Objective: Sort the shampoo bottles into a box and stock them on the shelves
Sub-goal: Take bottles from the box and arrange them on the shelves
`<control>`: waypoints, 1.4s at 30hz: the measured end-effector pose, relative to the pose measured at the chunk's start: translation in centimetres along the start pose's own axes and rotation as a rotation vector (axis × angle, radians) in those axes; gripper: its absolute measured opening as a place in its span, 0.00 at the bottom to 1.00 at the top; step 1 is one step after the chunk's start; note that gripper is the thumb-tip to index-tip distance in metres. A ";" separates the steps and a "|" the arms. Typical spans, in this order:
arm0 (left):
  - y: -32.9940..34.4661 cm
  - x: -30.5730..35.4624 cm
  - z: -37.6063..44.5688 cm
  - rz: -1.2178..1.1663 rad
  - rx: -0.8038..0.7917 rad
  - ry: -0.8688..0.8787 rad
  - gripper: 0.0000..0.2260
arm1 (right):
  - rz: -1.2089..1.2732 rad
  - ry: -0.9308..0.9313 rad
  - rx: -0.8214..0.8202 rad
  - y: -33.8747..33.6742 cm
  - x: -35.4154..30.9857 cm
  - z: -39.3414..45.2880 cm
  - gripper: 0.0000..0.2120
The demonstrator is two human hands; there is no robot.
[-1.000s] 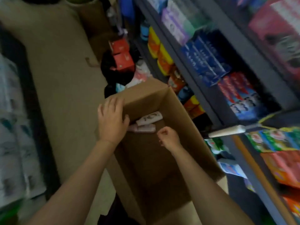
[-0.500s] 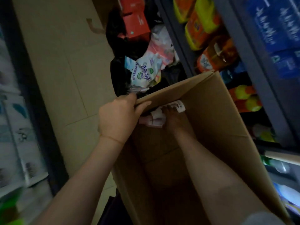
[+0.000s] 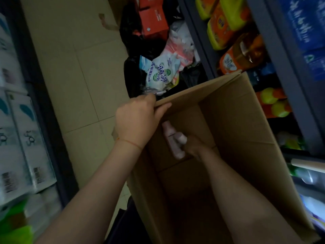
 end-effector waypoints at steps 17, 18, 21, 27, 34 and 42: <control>-18.2 21.8 -9.1 -1.551 -0.657 -0.163 0.12 | 1.148 -0.540 0.562 -16.4 0.3 -40.0 0.23; -20.8 23.6 -9.7 -1.590 -0.627 -0.116 0.11 | 1.115 -0.596 0.606 -17.0 1.6 -43.5 0.22; -28.2 29.1 -11.6 -1.633 -0.553 0.082 0.07 | 0.984 -0.748 0.750 -18.5 5.5 -53.3 0.11; -40.6 39.3 -17.0 -1.613 -0.573 0.512 0.16 | 0.810 -0.956 1.073 -19.7 12.5 -69.5 0.09; -48.4 49.9 -24.0 -1.560 -0.616 0.931 0.15 | 0.649 -0.943 1.548 -19.4 21.8 -82.0 0.12; -50.6 59.8 -27.8 -1.327 -0.293 1.064 0.10 | 0.484 -0.630 1.926 -20.3 31.2 -88.7 0.14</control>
Point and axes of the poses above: each hand's wrist, its own z-axis towards the middle knuckle, its own y-axis out of the palm, x = y × z, the point moved 3 cm from there along z, towards the middle knuckle, and after that the axes turned 2 degrees about -z, right-handed, at the moved point
